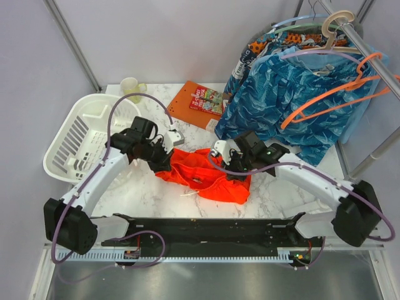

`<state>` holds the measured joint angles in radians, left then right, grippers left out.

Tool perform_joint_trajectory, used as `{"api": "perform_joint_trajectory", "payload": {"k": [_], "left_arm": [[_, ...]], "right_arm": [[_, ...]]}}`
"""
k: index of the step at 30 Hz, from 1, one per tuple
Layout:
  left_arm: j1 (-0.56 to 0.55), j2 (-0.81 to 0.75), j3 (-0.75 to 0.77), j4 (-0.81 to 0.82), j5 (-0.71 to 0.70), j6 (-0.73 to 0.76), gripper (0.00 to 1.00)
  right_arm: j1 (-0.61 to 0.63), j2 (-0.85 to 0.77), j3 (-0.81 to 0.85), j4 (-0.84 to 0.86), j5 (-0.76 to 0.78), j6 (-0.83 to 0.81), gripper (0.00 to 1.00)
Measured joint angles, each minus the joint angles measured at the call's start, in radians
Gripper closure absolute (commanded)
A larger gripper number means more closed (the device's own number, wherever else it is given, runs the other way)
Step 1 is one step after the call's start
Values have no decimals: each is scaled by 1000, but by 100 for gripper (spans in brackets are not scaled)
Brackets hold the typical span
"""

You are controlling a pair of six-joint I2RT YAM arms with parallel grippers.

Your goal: Place the shorts on the hanger

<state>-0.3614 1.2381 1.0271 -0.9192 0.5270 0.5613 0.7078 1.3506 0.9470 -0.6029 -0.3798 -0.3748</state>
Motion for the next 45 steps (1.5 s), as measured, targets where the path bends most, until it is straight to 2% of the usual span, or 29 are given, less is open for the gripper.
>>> {"api": "perform_joint_trajectory", "payload": {"k": [5, 11, 15, 17, 19, 21, 27, 33, 35, 40, 45], "left_arm": [[13, -6, 226, -18, 5, -37, 98], [10, 44, 748, -19, 14, -72, 98], [-2, 107, 1068, 10, 27, -113, 98], [-8, 117, 1157, 24, 31, -133, 98], [-11, 106, 1186, 45, 34, -151, 98], [-12, 65, 1143, 61, 37, -165, 98], [-15, -89, 879, 18, 59, -173, 98], [-16, -96, 813, -51, 47, -197, 98], [-16, -97, 733, -47, 33, -203, 98], [-16, -93, 414, 24, -12, -192, 98], [-13, -89, 55, 82, -29, -84, 98]], "right_arm": [[-1, -162, 188, -55, 105, -3, 100], [-3, -225, 534, -15, 315, -32, 100], [-4, -230, 697, 48, 397, -60, 100], [-4, -230, 768, 70, 409, -83, 100], [-4, -238, 812, 86, 411, -111, 100], [-4, -254, 823, 90, 403, -148, 100], [-4, -301, 773, 58, 350, -268, 100], [-4, -268, 676, 80, 349, -330, 100], [-4, -256, 592, 102, 349, -350, 100], [-21, -219, 342, 143, 321, -385, 100], [-45, -232, 93, 137, 226, -408, 100]]}}
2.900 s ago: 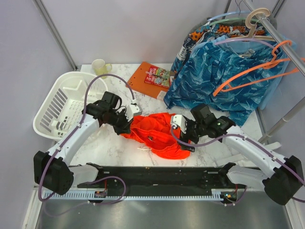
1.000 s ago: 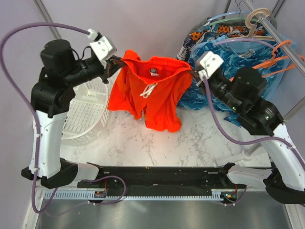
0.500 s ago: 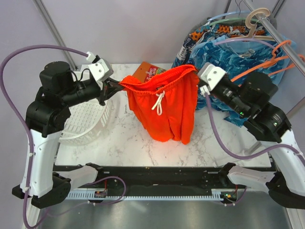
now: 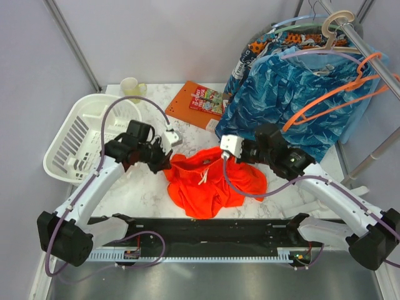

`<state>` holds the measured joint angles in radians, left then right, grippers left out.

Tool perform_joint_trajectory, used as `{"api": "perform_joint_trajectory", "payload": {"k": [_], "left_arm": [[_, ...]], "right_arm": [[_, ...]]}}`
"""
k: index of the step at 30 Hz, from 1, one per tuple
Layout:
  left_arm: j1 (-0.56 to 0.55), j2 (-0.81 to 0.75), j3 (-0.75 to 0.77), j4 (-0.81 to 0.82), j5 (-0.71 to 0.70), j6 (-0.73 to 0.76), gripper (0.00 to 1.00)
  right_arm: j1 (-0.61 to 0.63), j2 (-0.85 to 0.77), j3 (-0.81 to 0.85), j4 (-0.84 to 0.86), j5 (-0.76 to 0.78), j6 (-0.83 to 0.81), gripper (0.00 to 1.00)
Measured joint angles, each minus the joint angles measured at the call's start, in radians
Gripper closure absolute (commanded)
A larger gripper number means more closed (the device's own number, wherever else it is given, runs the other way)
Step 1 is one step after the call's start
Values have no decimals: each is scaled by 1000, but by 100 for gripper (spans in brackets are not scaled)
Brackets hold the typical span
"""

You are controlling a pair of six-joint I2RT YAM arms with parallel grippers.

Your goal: Place the shorts on the hanger

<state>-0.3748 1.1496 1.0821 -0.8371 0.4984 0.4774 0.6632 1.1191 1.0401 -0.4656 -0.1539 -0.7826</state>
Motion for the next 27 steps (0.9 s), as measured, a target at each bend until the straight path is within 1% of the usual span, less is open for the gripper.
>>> {"api": "perform_joint_trajectory", "payload": {"k": [2, 5, 7, 8, 9, 10, 11, 12, 13, 14, 16, 17, 18, 20, 22, 24, 27], "left_arm": [[-3, -19, -101, 2, 0, 55, 98], [-21, -31, -203, 3, 0, 116, 98], [-45, -15, -235, 14, 0, 132, 98], [-64, 1, -250, 29, -6, 135, 94], [-74, 14, -256, 35, -10, 135, 90], [-90, 39, -260, 41, -16, 134, 85], [-105, 66, -263, 52, -23, 133, 74], [-115, 90, -265, 59, -26, 131, 67], [-123, 107, -266, 63, -29, 125, 60], [-126, 113, -266, 64, -28, 123, 50], [-128, 105, -266, 63, -29, 117, 42], [-128, 90, -266, 61, -29, 116, 35], [-128, 72, -263, 52, -27, 118, 33], [-128, 21, -234, 5, -25, 125, 29], [-128, -21, -171, -48, -19, 130, 27], [-128, -44, -66, -90, 2, 130, 25], [-128, -48, 140, -109, 62, 113, 21]], "right_arm": [[1, -32, -83, -14, -47, -8, 100], [27, -83, -235, -24, -111, -28, 100], [55, -69, -290, -20, -122, -37, 95], [73, -46, -312, -19, -126, -39, 89], [80, -31, -317, -19, -128, -35, 64], [91, -5, -321, -16, -132, -29, 53], [97, 17, -322, -10, -137, -17, 43], [101, 29, -322, -6, -139, -10, 28], [103, 35, -322, -5, -140, -1, 24], [106, 35, -321, -7, -139, 10, 22], [107, 32, -296, -56, -140, 13, 19], [107, 26, -272, -85, -140, 19, 18], [107, 17, -250, -109, -142, 24, 16], [108, -30, -157, -190, -149, 45, 14], [111, -80, -58, -248, -158, 65, 13], [115, -117, 45, -296, -166, 89, 12], [118, -166, 201, -353, -183, 130, 9]]}}
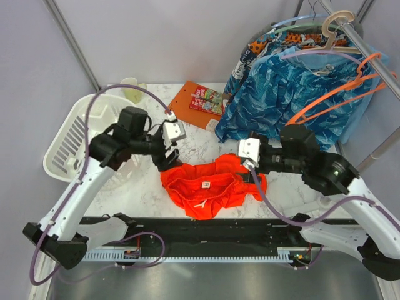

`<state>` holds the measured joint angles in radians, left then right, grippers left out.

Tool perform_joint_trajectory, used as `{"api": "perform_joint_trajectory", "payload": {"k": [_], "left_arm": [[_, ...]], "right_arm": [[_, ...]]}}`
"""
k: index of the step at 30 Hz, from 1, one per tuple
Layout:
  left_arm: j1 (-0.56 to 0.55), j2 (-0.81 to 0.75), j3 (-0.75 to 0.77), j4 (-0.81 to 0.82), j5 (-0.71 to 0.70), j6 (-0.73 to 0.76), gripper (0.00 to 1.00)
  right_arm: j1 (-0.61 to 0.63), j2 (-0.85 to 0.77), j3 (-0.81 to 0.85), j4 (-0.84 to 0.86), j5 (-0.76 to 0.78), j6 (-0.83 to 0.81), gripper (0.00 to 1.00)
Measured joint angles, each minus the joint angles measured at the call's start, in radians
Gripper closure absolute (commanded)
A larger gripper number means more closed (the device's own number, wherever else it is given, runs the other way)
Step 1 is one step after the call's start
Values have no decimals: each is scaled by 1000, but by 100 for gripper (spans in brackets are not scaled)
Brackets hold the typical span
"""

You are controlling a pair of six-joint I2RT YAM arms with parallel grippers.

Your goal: Place the shorts on the hanger

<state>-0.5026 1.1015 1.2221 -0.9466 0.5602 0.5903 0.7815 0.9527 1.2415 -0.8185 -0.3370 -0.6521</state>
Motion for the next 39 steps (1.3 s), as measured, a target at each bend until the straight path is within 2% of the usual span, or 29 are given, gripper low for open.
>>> {"api": "perform_joint_trajectory", "payload": {"k": [4, 9, 14, 18, 21, 26, 33, 36, 37, 39], "left_arm": [[-12, 25, 232, 47, 81, -79, 19], [-106, 157, 492, 126, 90, -187, 19], [-251, 402, 778, 182, -6, -264, 18], [-381, 579, 950, 192, -97, -299, 16], [-471, 668, 1012, 211, -169, -328, 14], [-571, 745, 1025, 275, -262, -370, 11], [-616, 856, 1096, 362, -348, -414, 13], [-616, 898, 1103, 404, -387, -419, 22], [-616, 910, 1103, 415, -398, -420, 32], [-615, 925, 1100, 438, -405, -425, 41]], "right_arm": [[0, -55, 112, -50, -35, 58, 8], [-56, -145, 162, -58, -59, 148, 5], [-172, -166, 299, 11, -17, 293, 2], [-298, -199, 320, 121, 41, 423, 2], [-400, -240, 321, 191, 70, 509, 2], [-507, -294, 319, 258, 87, 598, 2], [-634, -342, 316, 315, 123, 646, 2], [-674, -342, 338, 326, 139, 644, 2], [-684, -343, 347, 331, 145, 639, 2], [-691, -347, 354, 338, 154, 632, 2]]}}
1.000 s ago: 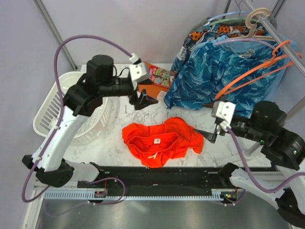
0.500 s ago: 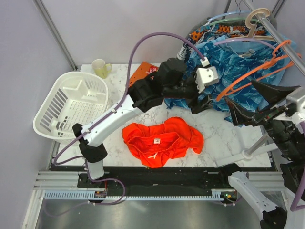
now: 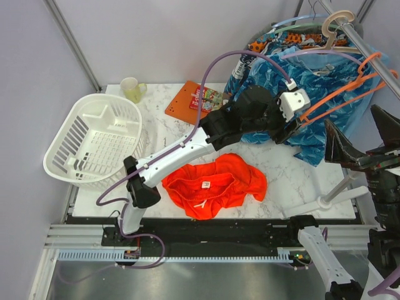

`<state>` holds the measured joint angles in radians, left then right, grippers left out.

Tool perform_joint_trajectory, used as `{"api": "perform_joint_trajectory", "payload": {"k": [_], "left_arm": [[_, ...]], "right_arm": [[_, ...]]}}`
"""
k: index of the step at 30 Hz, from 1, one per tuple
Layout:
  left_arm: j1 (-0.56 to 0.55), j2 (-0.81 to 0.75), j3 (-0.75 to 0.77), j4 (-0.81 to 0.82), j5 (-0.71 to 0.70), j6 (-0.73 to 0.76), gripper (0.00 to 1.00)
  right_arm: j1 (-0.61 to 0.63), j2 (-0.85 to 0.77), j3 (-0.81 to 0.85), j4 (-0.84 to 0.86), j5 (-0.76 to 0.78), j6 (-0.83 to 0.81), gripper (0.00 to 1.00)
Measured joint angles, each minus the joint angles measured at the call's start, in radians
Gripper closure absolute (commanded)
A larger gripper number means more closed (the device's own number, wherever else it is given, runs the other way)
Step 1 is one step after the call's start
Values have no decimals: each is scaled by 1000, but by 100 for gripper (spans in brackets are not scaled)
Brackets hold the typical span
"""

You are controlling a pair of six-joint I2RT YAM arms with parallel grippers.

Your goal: Place the shorts on the hanger

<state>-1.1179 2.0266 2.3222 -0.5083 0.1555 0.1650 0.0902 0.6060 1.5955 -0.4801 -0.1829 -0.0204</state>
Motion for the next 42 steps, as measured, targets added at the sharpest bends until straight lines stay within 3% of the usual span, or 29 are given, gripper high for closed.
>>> {"api": "perform_joint_trajectory", "payload": {"k": [3, 4, 6, 7, 9, 25, 35, 42], "left_arm": [[0, 20, -2, 45, 0, -9, 54], [0, 24, -2, 64, 3, -12, 67], [0, 26, -2, 93, 5, -21, 79], [0, 26, -2, 107, 7, -24, 91], [0, 26, -2, 148, 8, -29, 98], [60, -16, -25, 238, 5, -2, 98], [76, -331, -347, 206, 69, 32, 98], [138, -550, -618, 144, 130, 46, 98]], "right_arm": [[-7, -12, 0, 3, 26, -7, 2], [-9, -14, 0, 4, 35, -9, 2], [-11, -18, 0, 5, 54, -10, 2], [-12, -19, 0, 8, 63, -10, 2], [-12, -19, 0, 13, 83, -10, 2], [-16, -38, -2, 61, 254, -7, 2], [-16, -38, -2, 77, 253, -3, 2], [-16, -37, -64, 58, 124, -70, 2]]}}
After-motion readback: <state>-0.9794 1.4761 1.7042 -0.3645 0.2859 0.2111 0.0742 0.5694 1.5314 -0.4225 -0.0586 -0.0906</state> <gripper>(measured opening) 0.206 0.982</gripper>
